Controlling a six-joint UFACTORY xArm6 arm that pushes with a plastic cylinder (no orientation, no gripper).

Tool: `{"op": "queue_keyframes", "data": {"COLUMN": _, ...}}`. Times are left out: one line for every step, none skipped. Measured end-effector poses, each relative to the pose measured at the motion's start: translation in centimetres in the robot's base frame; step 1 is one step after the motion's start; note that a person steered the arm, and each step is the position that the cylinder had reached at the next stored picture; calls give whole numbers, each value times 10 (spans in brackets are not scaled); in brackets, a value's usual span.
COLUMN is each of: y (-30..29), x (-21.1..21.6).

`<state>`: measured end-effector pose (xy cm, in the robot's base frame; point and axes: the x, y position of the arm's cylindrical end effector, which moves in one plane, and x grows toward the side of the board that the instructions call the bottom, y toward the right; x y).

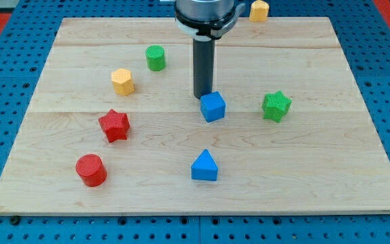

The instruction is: Place the blue cube between the blue triangle and green star

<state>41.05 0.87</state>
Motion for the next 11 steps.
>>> {"op": "queue_keyframes", "data": {"y": 19, "x": 0}}
{"op": "queue_keyframes", "data": {"y": 33, "x": 20}}
{"op": "queue_keyframes", "data": {"y": 22, "x": 31}}
{"op": "queue_keyframes", "data": {"y": -12, "x": 21}}
{"op": "queue_keyframes", "data": {"y": -31, "x": 44}}
{"op": "queue_keyframes", "data": {"y": 28, "x": 43}}
{"op": "queue_keyframes", "data": {"y": 77, "x": 50}}
{"op": "queue_keyframes", "data": {"y": 94, "x": 53}}
{"op": "queue_keyframes", "data": {"y": 127, "x": 48}}
{"op": "queue_keyframes", "data": {"y": 138, "x": 49}}
{"op": "queue_keyframes", "data": {"y": 91, "x": 28}}
